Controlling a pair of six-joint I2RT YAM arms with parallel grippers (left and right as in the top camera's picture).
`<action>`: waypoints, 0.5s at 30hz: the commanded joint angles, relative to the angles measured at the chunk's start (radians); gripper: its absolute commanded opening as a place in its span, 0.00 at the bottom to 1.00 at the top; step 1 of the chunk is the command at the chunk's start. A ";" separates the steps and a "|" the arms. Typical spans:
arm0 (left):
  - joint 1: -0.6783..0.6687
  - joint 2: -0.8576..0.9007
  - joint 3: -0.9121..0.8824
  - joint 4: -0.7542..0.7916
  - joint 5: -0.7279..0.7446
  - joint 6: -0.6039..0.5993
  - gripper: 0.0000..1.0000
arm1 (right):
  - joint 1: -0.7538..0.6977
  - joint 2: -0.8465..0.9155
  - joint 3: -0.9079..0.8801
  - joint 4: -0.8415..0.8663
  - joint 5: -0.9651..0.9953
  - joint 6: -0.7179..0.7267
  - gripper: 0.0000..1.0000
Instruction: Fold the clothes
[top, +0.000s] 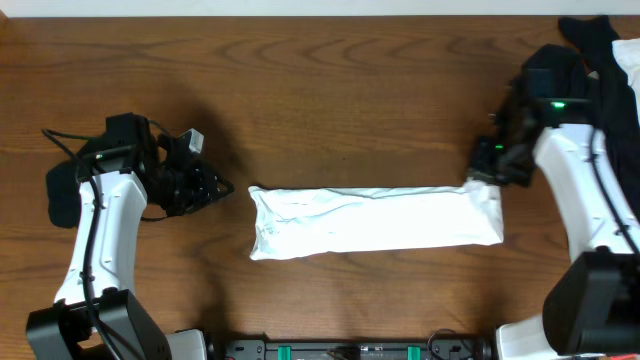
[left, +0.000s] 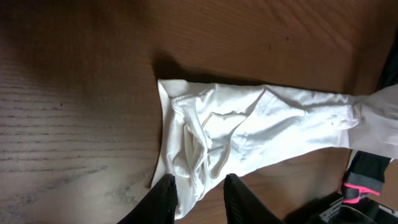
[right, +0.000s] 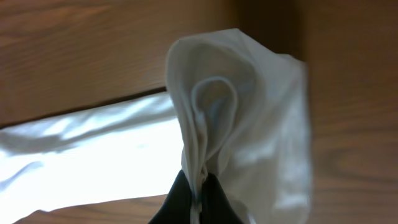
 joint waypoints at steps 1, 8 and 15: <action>-0.002 -0.001 0.000 -0.010 -0.011 0.010 0.29 | 0.093 -0.010 0.015 0.019 -0.014 0.104 0.01; -0.002 -0.001 -0.002 -0.016 -0.011 0.010 0.28 | 0.255 0.026 0.011 0.077 -0.010 0.170 0.01; -0.002 -0.001 -0.002 -0.019 -0.011 0.010 0.29 | 0.336 0.097 0.011 0.106 -0.014 0.185 0.01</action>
